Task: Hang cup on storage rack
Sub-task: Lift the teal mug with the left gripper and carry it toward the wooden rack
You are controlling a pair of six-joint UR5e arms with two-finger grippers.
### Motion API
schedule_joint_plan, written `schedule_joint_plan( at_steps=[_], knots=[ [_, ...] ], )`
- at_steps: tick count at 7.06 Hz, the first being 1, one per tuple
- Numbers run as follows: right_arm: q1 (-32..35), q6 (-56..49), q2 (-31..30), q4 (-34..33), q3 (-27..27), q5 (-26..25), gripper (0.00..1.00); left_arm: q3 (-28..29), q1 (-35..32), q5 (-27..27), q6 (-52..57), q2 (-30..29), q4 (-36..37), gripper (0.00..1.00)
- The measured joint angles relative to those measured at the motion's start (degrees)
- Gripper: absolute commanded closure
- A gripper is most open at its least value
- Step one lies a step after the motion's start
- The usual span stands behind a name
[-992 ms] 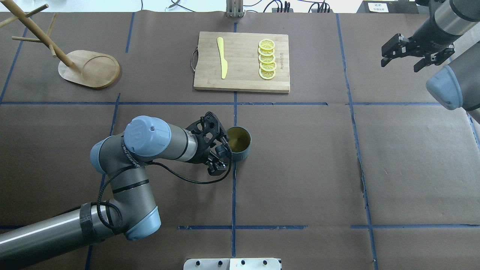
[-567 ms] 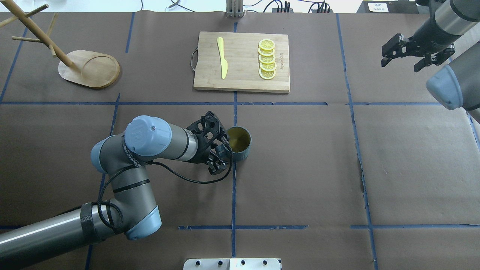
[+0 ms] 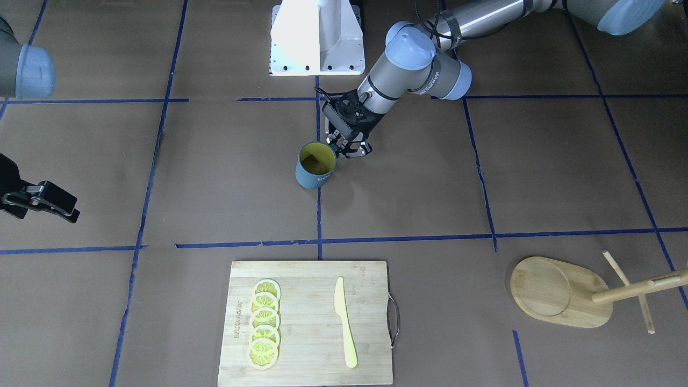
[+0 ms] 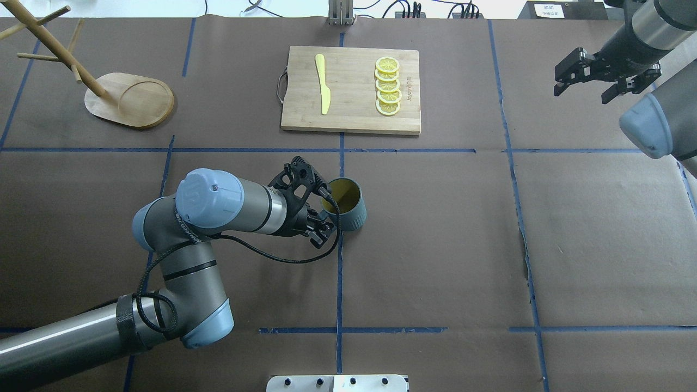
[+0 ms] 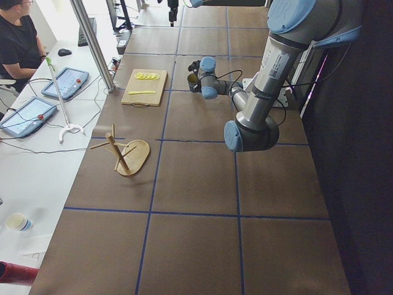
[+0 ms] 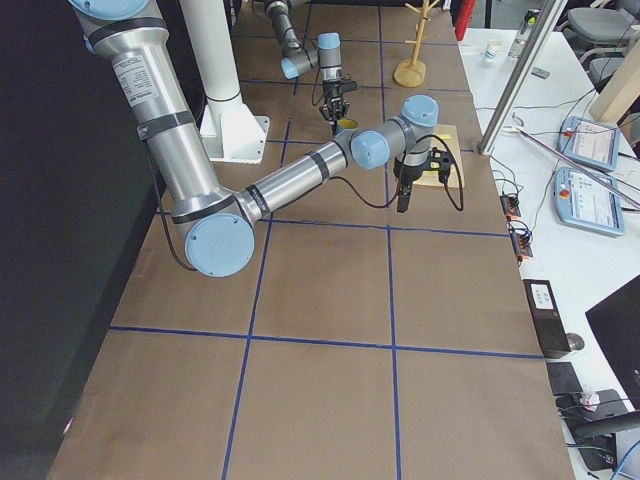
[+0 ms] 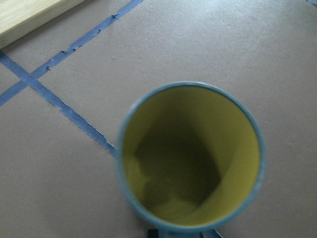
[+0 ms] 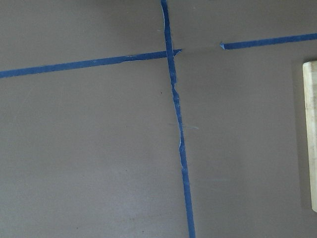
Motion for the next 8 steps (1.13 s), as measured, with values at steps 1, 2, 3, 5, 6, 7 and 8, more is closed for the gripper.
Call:
schedule_joint_plan(
  at_steps=[1,2,3,5,6,7,8],
  knots=[
    [0.05,0.00,0.00,0.00,0.00,0.02,0.00,-0.23,-0.30,-0.16,-0.38,-0.06,-0.09,1.00],
    [0.34,-0.04,0.00,0.02,0.03,0.10,0.00,-0.72,-0.91,-0.40,-0.73,-0.10,-0.12,1.00],
    [1.41,-0.25,-0.04,0.09,0.06,0.33,0.00,-1.58,-2.37,-1.59,-1.81,-0.08,-0.03,1.00],
    [5.56,-4.14,-1.05,0.08,0.24,2.23,0.00,-2.90,-9.27,-7.73,-8.46,0.08,0.28,1.00],
    [8.06,-8.92,-2.42,0.02,0.18,2.75,0.00,-3.03,-13.32,-9.97,-12.39,0.25,0.18,1.00],
    [10.80,-15.42,-4.46,-0.05,0.06,2.89,0.00,-3.08,-17.04,-11.13,-17.08,0.63,-0.13,1.00],
    [13.63,-22.68,-7.21,-0.07,0.04,2.87,0.00,-3.20,-20.02,-11.72,-22.88,1.12,-0.37,1.00]
  ],
)
